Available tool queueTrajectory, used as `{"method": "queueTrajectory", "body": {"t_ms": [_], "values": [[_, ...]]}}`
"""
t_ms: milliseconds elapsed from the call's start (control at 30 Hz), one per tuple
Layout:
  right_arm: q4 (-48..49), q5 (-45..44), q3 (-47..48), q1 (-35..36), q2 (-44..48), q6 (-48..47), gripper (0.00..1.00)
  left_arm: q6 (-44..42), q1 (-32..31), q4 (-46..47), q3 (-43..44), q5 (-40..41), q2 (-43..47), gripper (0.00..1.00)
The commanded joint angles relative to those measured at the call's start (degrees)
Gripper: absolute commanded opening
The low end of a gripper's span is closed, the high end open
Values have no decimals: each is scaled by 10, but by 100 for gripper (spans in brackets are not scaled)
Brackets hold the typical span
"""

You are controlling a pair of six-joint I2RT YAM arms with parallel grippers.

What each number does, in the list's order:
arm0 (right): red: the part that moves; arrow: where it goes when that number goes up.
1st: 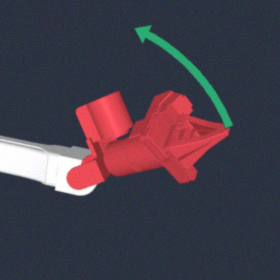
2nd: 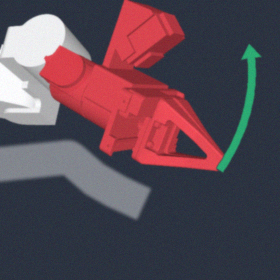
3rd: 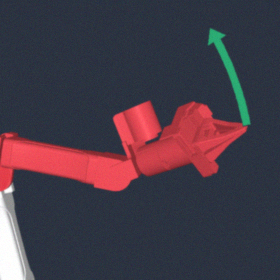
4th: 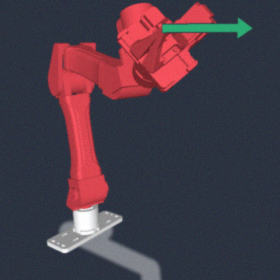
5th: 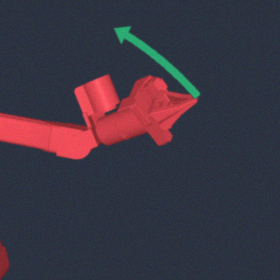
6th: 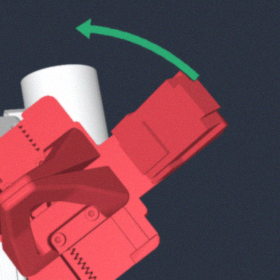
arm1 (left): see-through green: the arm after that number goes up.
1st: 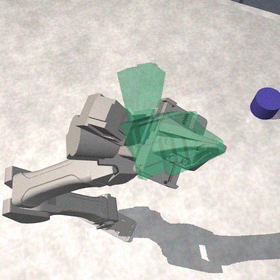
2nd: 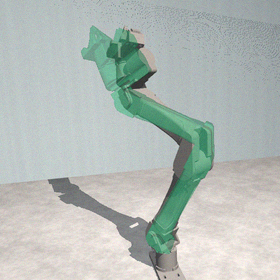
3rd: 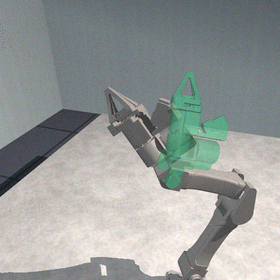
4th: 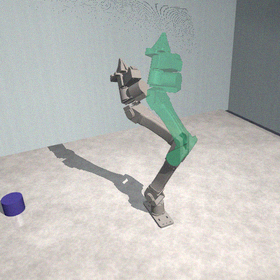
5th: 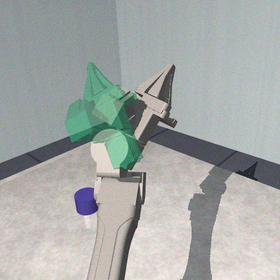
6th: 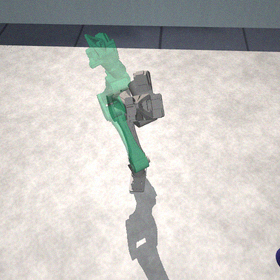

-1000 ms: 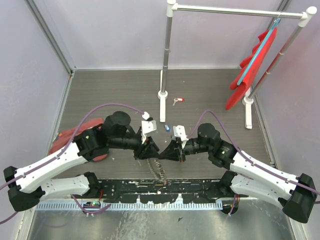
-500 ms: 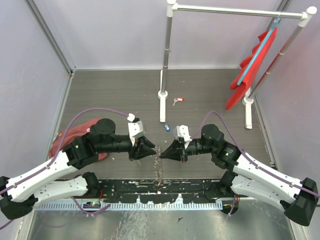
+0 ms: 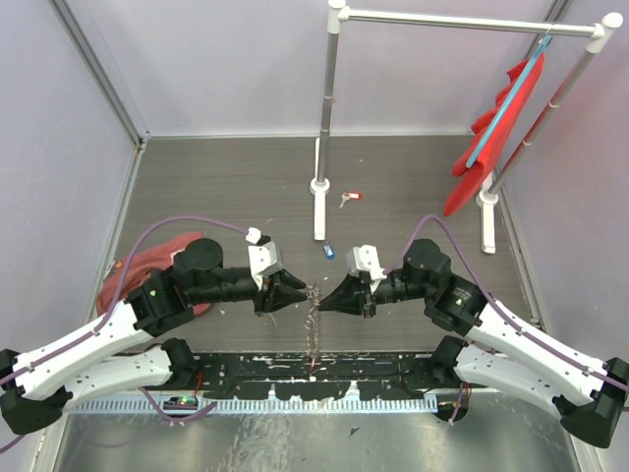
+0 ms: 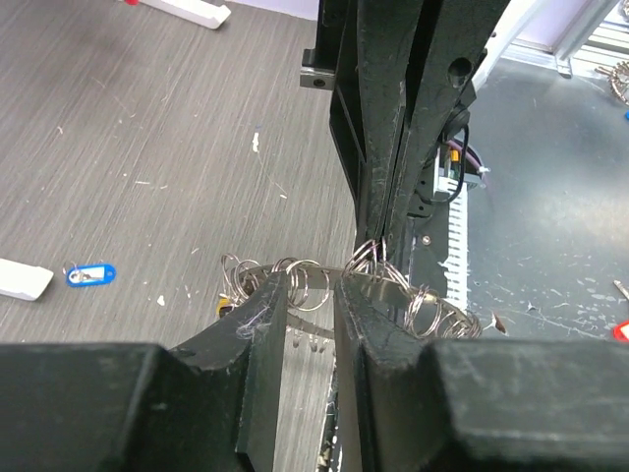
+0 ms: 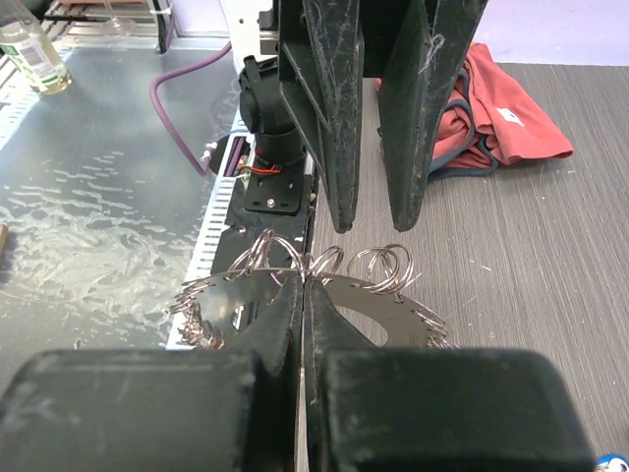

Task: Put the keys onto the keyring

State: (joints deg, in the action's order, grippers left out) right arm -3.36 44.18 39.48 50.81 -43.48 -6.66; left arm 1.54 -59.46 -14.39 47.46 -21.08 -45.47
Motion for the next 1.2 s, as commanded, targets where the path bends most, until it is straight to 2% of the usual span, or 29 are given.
{"method": "queueTrajectory", "body": {"t_ms": [0,233,1167], "values": [[-3,26,48,3,9,-27,1,-27,-1,20,14,-29,4,31],[-22,35,63,3,15,-30,1,-44,-1,22,13,-88,12,34],[-10,52,67,3,13,-21,1,-63,0,30,37,-110,-37,32]]}}
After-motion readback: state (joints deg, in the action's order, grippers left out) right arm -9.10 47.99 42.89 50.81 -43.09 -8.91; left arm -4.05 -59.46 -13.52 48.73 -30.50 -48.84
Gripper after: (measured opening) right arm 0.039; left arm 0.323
